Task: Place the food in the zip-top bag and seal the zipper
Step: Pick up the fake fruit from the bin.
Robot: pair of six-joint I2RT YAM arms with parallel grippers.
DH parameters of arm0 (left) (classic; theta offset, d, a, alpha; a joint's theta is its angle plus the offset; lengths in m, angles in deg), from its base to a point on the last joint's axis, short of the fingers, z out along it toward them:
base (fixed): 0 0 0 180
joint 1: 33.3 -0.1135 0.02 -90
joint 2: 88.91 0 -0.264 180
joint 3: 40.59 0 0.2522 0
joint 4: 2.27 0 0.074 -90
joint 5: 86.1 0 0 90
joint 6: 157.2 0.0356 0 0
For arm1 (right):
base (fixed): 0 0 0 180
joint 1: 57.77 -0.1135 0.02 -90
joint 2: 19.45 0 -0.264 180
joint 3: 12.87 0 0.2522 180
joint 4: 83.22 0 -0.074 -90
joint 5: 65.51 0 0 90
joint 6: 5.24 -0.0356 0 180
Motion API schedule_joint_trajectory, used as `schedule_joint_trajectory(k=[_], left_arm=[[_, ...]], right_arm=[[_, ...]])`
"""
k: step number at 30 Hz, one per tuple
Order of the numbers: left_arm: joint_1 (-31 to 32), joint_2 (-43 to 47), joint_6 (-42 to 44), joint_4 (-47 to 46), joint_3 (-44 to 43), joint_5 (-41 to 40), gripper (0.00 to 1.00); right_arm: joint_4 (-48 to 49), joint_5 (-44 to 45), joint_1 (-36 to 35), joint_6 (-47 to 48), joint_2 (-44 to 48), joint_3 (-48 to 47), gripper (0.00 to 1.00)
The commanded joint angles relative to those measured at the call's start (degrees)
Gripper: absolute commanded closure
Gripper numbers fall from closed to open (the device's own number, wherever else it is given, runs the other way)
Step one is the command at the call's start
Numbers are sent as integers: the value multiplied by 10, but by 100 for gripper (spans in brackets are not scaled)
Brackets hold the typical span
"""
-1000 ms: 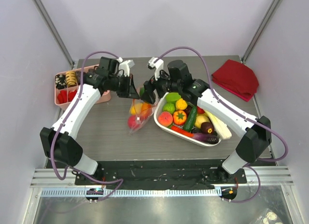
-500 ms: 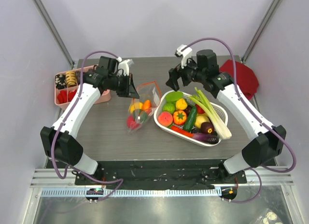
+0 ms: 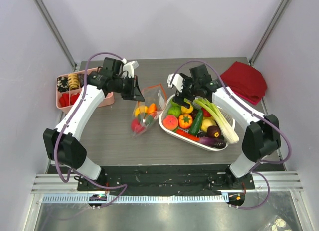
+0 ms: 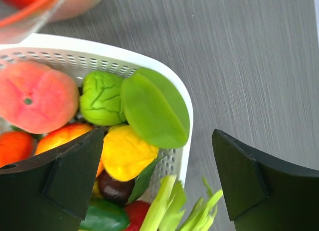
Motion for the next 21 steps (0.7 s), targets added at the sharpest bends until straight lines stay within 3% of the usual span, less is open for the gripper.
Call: schedule_joint_trajectory(k=[1,12,15,21], left_arm=[[-2,-6,-2,-4,-24,12,100],[-5,-4,1,-3,-13,15,100],[-7,-5,3,0,-12,16,100],[-12,-4,1,2,-11,18,100]], right_arm=[[52,-30,0,126,-23,6,5],[84,-25,-1,210,-84,22,7],[87,-24,-2,220,-91,24,12],[90,-19,-1,230,-87,31,40]])
